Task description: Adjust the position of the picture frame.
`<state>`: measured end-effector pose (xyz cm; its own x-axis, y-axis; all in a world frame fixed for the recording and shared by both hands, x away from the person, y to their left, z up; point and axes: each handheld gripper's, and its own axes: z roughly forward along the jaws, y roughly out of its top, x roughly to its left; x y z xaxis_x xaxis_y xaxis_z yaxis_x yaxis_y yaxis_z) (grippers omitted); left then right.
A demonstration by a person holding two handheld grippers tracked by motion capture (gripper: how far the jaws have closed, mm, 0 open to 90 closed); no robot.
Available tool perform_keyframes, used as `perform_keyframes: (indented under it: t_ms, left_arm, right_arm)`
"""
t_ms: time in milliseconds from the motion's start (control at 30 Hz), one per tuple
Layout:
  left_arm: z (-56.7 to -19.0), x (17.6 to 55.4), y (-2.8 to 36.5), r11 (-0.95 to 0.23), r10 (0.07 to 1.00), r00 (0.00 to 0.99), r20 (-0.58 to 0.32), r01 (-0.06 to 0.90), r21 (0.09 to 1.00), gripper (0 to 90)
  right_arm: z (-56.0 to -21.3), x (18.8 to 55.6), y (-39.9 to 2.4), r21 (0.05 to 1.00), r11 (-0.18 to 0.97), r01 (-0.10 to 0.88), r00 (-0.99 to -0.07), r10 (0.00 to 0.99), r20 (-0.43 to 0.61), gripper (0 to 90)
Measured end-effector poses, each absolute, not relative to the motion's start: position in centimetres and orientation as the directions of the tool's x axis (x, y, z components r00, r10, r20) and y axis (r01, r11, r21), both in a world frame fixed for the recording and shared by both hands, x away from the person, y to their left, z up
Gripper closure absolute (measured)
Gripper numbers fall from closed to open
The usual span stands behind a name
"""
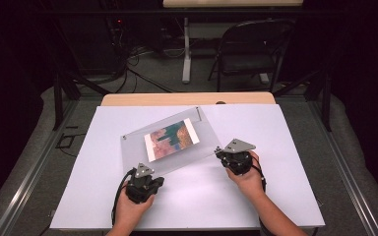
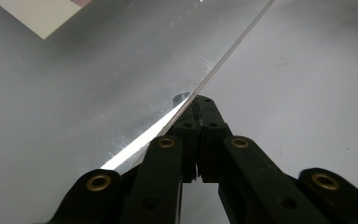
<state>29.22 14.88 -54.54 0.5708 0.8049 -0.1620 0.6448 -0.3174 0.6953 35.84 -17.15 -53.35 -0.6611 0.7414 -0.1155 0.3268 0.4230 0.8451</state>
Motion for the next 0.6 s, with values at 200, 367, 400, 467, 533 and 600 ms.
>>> perform_keyframes:
  t_ms: [200, 367, 400, 467, 533, 600]
  left_arm:
    - [-54.3, 29.3, 15.0, -0.318, 0.797, 0.579, -0.174, 0.646, 0.694, 90.0]
    - [-54.2, 29.8, 15.3, -0.313, 0.796, 0.577, -0.184, 0.652, 0.691, 90.0]
    - [-54.2, 30.0, 15.4, -0.304, 0.797, 0.572, -0.194, 0.657, 0.69, 90.0]
    - [-54.2, 30.3, 15.6, -0.288, 0.801, 0.562, -0.206, 0.663, 0.691, 90.0]
    - [-54.2, 30.5, 15.7, -0.29, 0.801, 0.562, -0.207, 0.667, 0.686, 90.0]
    - [-54.2, 31.1, 16.0, -0.271, 0.811, 0.545, -0.211, 0.671, 0.69, 90.0]
  right_arm:
    - [-53.2, 35.5, -17.2, 0.845, 0.426, 0.324, -0.665, 0.737, -0.116, 85.7]
    - [-53.1, 35.0, -17.3, 0.847, 0.418, 0.329, -0.667, 0.738, -0.105, 85.7]
    - [-53.1, 34.9, -17.3, 0.847, 0.418, 0.328, -0.668, 0.736, -0.104, 85.7]
    - [-53.1, 34.7, -17.3, 0.847, 0.416, 0.331, -0.67, 0.735, -0.099, 85.7]
    - [-53.1, 34.4, -17.3, 0.848, 0.414, 0.331, -0.672, 0.734, -0.096, 85.7]
    - [-53.1, 34.1, -17.3, 0.849, 0.412, 0.331, -0.675, 0.732, -0.092, 85.7]
